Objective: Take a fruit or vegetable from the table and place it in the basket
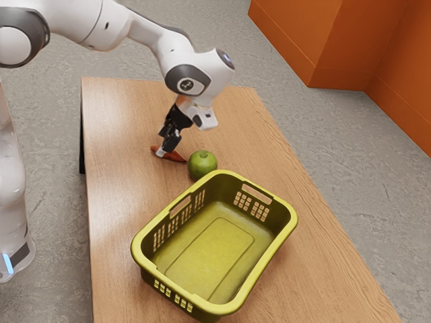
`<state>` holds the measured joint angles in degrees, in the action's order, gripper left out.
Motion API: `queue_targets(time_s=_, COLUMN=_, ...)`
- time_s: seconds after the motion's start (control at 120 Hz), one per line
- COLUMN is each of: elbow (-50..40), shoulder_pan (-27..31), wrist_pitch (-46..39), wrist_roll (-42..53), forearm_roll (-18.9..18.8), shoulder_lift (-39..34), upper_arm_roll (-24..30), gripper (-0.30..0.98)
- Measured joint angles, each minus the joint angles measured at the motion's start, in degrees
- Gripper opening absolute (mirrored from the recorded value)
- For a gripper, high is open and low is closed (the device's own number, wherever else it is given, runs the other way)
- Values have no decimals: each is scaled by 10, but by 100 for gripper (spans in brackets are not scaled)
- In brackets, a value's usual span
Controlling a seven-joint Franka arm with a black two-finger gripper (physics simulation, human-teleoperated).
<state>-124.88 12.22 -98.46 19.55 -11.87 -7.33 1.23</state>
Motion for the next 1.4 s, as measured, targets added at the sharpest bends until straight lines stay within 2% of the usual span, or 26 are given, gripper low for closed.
queue_targets(time_s=0.75, elbow=-22, shoulder_pan=0, wrist_pitch=-89, wrist_roll=-23, forearm_roll=28, shoulder_lift=16, upper_arm_roll=-13, gripper=68)
queue_targets(time_s=0.858, elbow=-24, shoulder_pan=0, wrist_pitch=-92, wrist_roll=-27, forearm_roll=32, shoulder_lift=16, upper_arm_roll=-14, gripper=59)
queue_targets(time_s=1.133, elbow=-24, shoulder_pan=-1, wrist_pitch=-96, wrist_roll=-37, forearm_roll=35, shoulder_lift=16, upper_arm_roll=-14, gripper=19)
queue_targets(time_s=1.4, elbow=-20, shoulder_pan=0, wrist_pitch=-91, wrist_roll=-44, forearm_roll=34, shoulder_lift=0, upper_arm_roll=-14, gripper=13)
